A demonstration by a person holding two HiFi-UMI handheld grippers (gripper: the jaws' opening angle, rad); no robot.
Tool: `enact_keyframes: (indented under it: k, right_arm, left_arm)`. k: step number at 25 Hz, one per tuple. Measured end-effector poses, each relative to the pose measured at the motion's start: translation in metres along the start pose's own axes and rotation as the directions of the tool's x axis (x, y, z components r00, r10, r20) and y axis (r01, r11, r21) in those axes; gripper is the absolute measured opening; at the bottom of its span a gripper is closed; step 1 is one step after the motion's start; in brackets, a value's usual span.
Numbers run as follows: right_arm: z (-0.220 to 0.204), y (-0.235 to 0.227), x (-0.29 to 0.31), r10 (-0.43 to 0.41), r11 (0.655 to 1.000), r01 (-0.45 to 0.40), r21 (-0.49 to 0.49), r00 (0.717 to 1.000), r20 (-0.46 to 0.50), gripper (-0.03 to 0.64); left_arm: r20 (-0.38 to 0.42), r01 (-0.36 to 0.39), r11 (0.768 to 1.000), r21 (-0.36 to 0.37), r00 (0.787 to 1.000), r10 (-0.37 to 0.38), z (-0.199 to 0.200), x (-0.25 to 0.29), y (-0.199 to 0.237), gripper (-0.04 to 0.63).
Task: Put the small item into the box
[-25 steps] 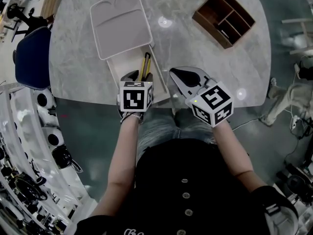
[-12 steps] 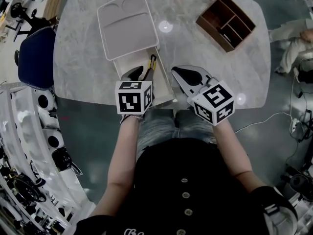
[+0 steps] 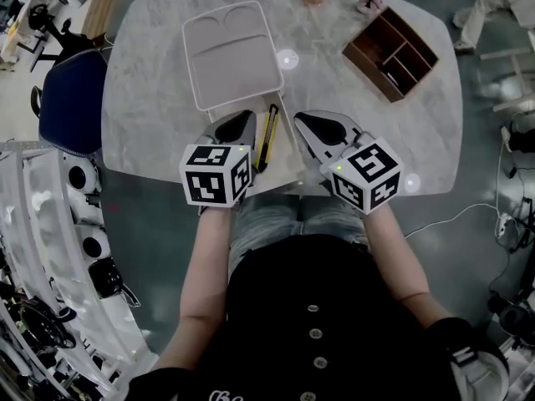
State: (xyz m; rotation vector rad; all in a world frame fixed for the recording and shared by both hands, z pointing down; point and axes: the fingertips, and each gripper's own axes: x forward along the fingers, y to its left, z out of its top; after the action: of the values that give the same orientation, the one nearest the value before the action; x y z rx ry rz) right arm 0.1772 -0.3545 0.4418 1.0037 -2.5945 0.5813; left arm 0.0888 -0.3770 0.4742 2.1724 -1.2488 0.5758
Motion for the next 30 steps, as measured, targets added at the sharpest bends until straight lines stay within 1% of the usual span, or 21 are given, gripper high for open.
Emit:
enact_keyframes:
  k: [2, 5, 9, 16, 23, 27, 30]
  right_arm:
    - [0.009, 0.004, 0.003, 0.006, 1.000, -0.006, -0.004, 1.000, 0.015, 0.006]
    - [0.023, 0.011, 0.008, 0.038, 0.999, -0.037, -0.026, 0.999, 0.039, 0.005]
    - [0.040, 0.016, 0.012, 0.054, 0.998, -0.052, -0.032, 0.996, 0.064, 0.005]
    - [0.057, 0.025, 0.017, 0.062, 0.997, -0.059, -0.047, 0.996, 0.065, 0.005]
    - [0.074, 0.034, 0.024, 0.067, 0.995, -0.061, -0.075, 0.994, 0.082, 0.005]
    - [0.083, 0.041, 0.023, 0.077, 0.995, -0.068, -0.075, 0.991, 0.114, 0.005]
    - [0.087, 0.047, 0.022, 0.090, 0.994, -0.079, -0.080, 0.987, 0.135, 0.005]
  left_arm:
    - [0.046, 0.030, 0.999, -0.012, 0.999, -0.029, 0.012, -0.008, -0.001, 0.025]
    - [0.098, 0.058, 0.998, -0.011, 0.994, -0.056, 0.026, -0.019, -0.001, 0.025]
    - [0.151, 0.075, 0.997, -0.002, 0.986, -0.074, 0.041, -0.032, 0.002, 0.023]
    - [0.194, 0.097, 0.994, 0.045, 0.975, -0.104, 0.064, -0.053, 0.002, 0.018]
    - [0.259, 0.138, 0.989, 0.050, 0.955, -0.147, 0.080, -0.067, -0.001, 0.018]
    - [0.291, 0.174, 0.983, 0.052, 0.939, -0.181, 0.088, -0.075, -0.005, 0.017]
    - [0.310, 0.178, 0.982, 0.061, 0.932, -0.188, 0.090, -0.081, -0.006, 0.018]
